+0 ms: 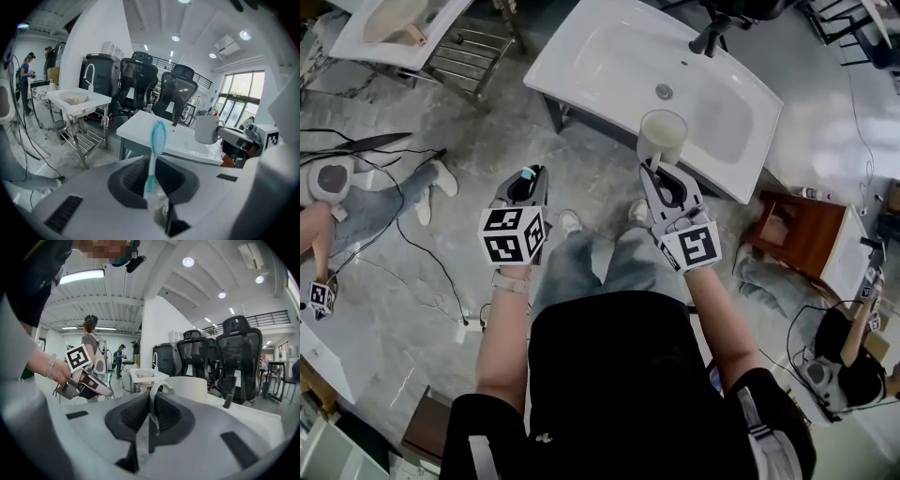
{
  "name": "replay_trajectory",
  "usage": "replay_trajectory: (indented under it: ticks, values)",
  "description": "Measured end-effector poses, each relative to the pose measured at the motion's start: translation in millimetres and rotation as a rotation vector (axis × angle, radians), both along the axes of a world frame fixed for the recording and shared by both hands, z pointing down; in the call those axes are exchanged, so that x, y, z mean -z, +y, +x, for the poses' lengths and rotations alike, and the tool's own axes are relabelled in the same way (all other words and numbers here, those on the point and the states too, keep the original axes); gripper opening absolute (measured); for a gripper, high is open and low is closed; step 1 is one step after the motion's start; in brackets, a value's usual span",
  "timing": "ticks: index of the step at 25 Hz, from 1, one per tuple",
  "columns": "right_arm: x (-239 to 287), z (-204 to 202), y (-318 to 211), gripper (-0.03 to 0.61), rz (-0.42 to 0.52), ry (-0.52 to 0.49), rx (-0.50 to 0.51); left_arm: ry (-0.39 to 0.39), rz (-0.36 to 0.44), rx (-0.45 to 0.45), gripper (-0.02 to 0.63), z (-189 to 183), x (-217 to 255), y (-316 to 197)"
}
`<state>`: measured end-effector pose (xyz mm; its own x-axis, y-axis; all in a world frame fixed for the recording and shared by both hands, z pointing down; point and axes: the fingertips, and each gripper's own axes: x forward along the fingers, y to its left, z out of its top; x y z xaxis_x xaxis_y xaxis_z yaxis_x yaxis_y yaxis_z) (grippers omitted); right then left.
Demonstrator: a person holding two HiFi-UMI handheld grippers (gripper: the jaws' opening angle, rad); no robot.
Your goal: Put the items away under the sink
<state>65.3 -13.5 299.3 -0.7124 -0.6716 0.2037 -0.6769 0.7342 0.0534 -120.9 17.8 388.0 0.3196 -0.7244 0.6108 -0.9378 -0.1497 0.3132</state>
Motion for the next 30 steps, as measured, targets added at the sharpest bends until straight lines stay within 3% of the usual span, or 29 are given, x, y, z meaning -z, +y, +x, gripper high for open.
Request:
replay_trajectory:
  ticks: [6, 16, 26, 30]
  values:
    - [-19, -33, 17, 0.051, -0.016, 0.013, 0.169, 0.013, -0.034, 0.12, 0.052, -16, -20, 27]
    - [-88, -90, 48, 0.051, -0.12, -0.026, 0.384, 0.023, -0.112, 0.278, 0.053, -39, -81, 76]
    - [-182, -112, 61, 0.051, -0.212, -0.002, 0.484, 0.044, -0.148, 0.353, 0.054, -47, -143, 97]
    - [-222, -115, 53, 0.051, -0.189, 0.022, 0.493, 0.051, -0.145, 0.356, 0.052, -51, -170, 93]
